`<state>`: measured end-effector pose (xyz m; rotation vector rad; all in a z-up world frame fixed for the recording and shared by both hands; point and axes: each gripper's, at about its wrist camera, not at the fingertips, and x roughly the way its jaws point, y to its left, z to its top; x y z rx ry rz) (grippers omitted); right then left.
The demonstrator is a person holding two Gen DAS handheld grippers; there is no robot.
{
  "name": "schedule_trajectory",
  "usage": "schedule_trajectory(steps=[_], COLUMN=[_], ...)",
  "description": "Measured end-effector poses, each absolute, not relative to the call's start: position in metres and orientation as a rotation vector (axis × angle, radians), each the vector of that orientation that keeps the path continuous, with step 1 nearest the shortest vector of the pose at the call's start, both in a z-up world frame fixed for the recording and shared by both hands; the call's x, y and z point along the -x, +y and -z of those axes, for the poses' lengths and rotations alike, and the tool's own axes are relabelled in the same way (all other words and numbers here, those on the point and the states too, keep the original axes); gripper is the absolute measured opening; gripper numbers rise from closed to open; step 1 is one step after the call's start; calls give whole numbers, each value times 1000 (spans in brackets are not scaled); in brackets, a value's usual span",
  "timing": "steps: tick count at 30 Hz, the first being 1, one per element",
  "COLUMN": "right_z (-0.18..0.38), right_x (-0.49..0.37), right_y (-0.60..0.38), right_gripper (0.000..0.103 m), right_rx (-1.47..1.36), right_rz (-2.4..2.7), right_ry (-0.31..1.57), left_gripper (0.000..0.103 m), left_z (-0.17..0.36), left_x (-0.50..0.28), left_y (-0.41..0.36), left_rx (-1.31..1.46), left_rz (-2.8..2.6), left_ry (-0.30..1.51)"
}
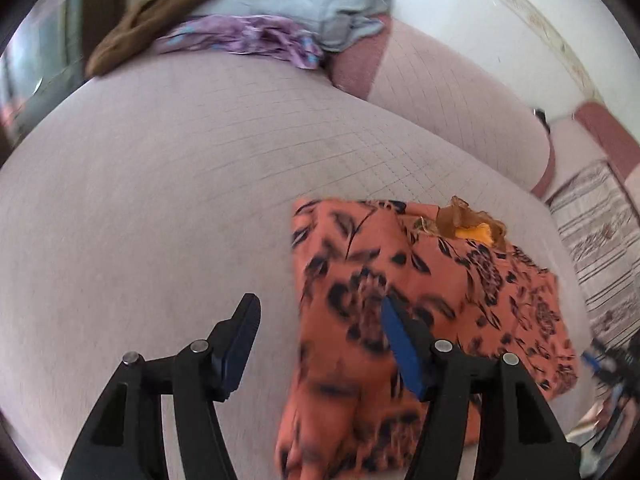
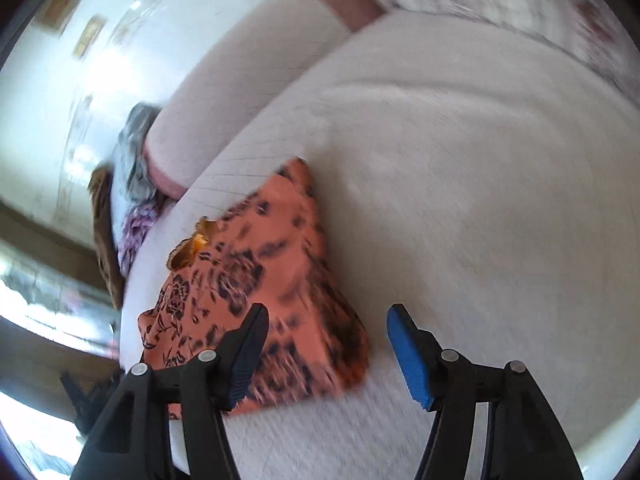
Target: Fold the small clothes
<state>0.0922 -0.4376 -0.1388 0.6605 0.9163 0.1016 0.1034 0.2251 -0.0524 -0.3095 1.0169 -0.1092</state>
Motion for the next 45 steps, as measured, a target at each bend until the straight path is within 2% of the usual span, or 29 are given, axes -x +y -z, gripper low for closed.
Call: schedule_trajectory(steps=[8, 10, 11, 12, 13, 14, 15, 17, 21, 24, 25, 27, 29, 30, 31, 32, 33, 34, 37, 40, 41, 44, 45], right_z=[139, 149, 153, 158, 162, 163, 163, 151, 111, 100, 109, 140, 171, 168, 161, 155, 147, 135, 106, 99, 106, 153, 171], right_x=[-220, -238, -243, -249, -256, -260, -262, -260, -247, -260, -269, -285, -291, -284, -273, -266, -257, -243, -202, -163, -153, -141, -143], right_y=[-413, -411, -411, -409, -403, -397, -390, -378, -363, -364, -366, -371, -378, -380, -382, -383, -383, -382, -373, -352, -345, -334, -338], right_gripper=[65, 65, 65, 65, 59, 47, 13, 7, 7, 7, 7, 11, 12, 17, 27, 40, 49, 64, 65, 72, 73, 76, 76], right_rx=[-494, -481, -475, -463, -437, -404, -356, -283, -189, -172, -179, -216, -292, -309, -316, -316, -307, -300, -350, -464, -510, -535, -534], right_rz=[-164, -155, -149, -147, -149, -148, -134, -104, -88, -64, -50, -45, -23, -18, -10, -5, 2, 6, -88, -285, -358, -338, -263], right_ry=[951, 972, 984, 996, 1011, 1013, 1017, 1000, 885, 845, 854, 925, 1035, 998, 969, 962, 948, 910, 836, 819, 835, 934, 1000], left_gripper=[64, 47, 24, 13, 7, 4, 3, 3, 3, 4, 5, 14, 18, 21, 27, 28, 30, 34, 49, 57, 58, 61, 65], left_z=[79, 85, 88, 90, 91, 89, 83, 58, 32, 61, 82, 108, 97, 89, 77, 67, 54, 43, 23, 28, 37, 103, 104], left_x=[-149, -151, -154, -153, -154, -154, -150, -142, -142, -164, -176, -185, -178, -172, -163, -156, -144, -131, -90, -57, -51, -50, -46], left_y=[206, 207, 206, 206, 205, 205, 206, 205, 209, 209, 211, 215, 218, 221, 223, 225, 225, 224, 211, 196, 193, 182, 183], left_rx=[213, 236, 233, 218, 204, 204, 199, 164, 170, 156, 174, 205, 221, 242, 249, 241, 237, 242, 252, 262, 269, 208, 198], left_rz=[120, 114, 118, 109, 101, 104, 100, 78, 75, 22, 1, -13, -19, -6, 1, -4, 0, 14, 71, 121, 117, 40, 37], left_ry=[1078, 1078, 1090, 1093, 1085, 1077, 1056, 950, 847, 909, 986, 1076, 1033, 1009, 981, 958, 924, 896, 856, 858, 873, 1103, 1059])
